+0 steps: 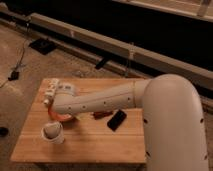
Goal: Drag the ceramic bowl in a circle
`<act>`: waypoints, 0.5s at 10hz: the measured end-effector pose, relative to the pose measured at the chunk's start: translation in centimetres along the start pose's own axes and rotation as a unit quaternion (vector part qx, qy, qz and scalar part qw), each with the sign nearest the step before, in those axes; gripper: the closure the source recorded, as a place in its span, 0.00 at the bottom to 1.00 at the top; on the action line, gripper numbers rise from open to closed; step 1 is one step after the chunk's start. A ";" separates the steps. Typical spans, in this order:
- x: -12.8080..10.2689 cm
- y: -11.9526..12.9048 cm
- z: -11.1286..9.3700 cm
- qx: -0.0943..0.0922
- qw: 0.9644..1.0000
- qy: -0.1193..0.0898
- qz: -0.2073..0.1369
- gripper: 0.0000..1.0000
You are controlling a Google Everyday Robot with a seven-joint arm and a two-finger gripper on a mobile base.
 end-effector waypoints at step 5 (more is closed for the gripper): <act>-0.3 -0.1 5.6 -0.062 0.997 -0.030 -0.020 0.33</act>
